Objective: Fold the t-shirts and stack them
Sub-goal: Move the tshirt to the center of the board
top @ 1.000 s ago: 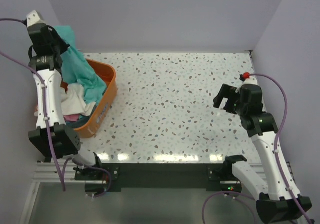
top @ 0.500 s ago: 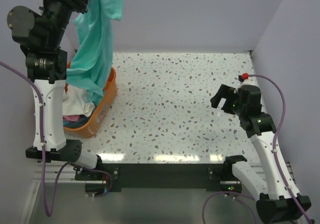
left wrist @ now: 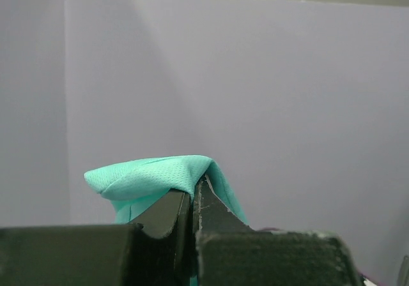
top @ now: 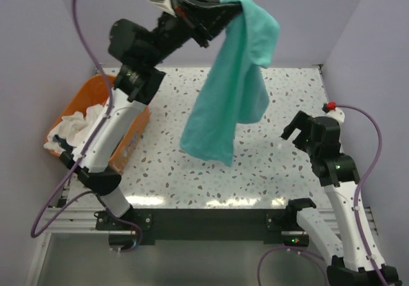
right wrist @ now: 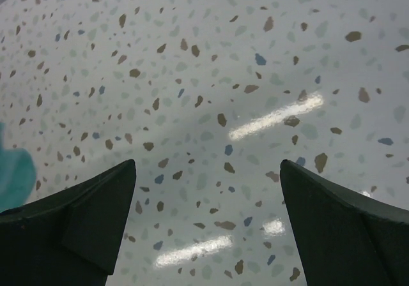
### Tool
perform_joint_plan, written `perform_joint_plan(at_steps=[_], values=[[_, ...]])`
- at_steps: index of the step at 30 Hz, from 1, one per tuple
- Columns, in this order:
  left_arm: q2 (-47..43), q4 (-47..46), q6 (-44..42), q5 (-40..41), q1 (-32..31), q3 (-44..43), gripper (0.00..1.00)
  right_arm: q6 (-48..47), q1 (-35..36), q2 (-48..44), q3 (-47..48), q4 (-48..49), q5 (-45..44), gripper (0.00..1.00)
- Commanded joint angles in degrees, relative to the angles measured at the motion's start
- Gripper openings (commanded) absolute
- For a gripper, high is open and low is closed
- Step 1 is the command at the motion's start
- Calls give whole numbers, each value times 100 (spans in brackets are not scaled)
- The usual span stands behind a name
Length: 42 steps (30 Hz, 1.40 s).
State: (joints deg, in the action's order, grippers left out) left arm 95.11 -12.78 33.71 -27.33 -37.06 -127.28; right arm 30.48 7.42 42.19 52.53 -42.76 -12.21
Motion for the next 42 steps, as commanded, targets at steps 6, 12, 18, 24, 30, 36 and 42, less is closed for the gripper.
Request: perform_joint_plan(at_steps=[6, 12, 18, 24, 30, 36, 42], values=[[-202, 152, -462, 1285, -478, 989, 0, 345, -13, -528, 495, -1041, -2065, 99], [-1459, 749, -437, 4401, -171, 4335, 0, 143, -21, -449, 451, -1094, -1856, 99], [-2031, 1268, 479, 4036, 568, 7371, 38, -7, -21, -116, 144, -866, -978, 99], [-2470, 2076, 496, 4181, 208, 7939, 100, 98, -21, 271, -243, -277, -64, 99], [-2367, 2806, 57, 4736, 58, 7043, 100, 221, 154, 1167, -577, 426, 835, 99], [-1207, 3001, -417, 4747, 76, 6155, 100, 564, 532, 2125, -735, 1015, 650, 90], [375, 2965, -673, 4193, 427, 5004, 100, 687, 524, 3275, -648, 1490, 448, 70]])
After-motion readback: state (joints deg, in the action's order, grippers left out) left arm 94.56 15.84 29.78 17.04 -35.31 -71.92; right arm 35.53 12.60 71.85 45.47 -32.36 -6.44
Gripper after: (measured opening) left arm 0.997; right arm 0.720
